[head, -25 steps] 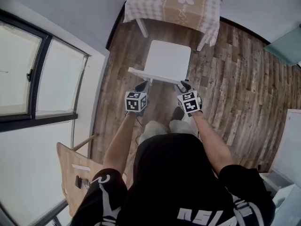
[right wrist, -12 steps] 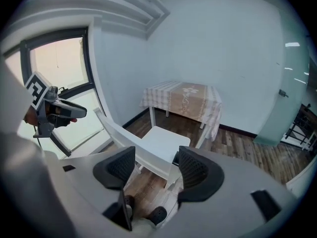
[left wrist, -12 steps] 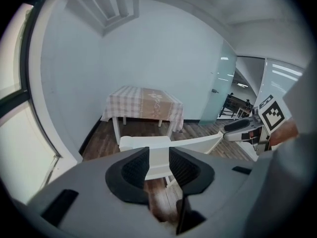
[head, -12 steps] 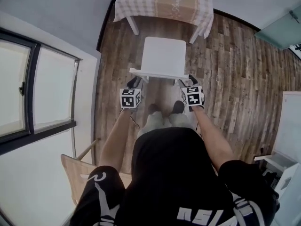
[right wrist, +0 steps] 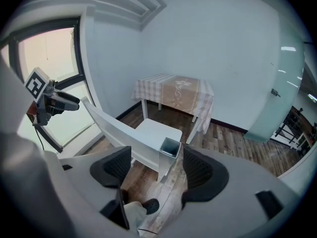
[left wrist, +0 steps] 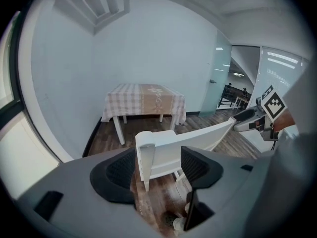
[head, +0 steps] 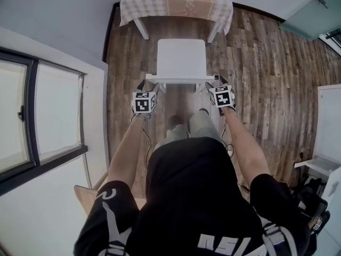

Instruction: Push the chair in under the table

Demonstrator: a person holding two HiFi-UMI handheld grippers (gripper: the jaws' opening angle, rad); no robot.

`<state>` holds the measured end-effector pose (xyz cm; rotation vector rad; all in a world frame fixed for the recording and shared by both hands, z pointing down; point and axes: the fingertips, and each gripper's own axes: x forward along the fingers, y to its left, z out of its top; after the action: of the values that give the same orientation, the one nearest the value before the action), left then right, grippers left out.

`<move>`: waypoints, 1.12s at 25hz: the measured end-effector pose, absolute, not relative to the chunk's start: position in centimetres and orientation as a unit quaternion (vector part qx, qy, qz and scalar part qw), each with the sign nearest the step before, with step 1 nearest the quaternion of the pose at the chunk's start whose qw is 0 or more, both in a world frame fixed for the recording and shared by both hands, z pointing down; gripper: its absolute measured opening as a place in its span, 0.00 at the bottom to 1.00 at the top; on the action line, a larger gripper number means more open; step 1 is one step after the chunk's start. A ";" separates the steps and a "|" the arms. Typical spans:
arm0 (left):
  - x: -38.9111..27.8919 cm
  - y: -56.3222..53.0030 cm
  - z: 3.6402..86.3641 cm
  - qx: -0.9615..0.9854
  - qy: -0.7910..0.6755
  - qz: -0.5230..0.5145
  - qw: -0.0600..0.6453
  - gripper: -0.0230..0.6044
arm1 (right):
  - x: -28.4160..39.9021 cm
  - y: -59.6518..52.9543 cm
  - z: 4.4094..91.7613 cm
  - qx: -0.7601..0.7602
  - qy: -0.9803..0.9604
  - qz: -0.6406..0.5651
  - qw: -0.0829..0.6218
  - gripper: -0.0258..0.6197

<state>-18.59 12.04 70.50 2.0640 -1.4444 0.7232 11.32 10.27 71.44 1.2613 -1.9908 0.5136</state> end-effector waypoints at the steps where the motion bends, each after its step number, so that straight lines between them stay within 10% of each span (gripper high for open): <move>1: -18.9 11.6 70.6 0.758 -0.535 0.269 0.258 0.50 | 11.4 10.1 71.8 0.485 -0.770 0.201 0.362 0.57; 28: -18.3 9.4 71.8 0.751 -0.477 0.357 0.285 0.43 | 10.9 8.4 73.3 0.461 -0.776 0.214 0.373 0.56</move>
<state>-18.34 9.37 71.82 2.0087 -1.2745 0.9553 10.92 8.41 73.26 1.1800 -1.9885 0.5473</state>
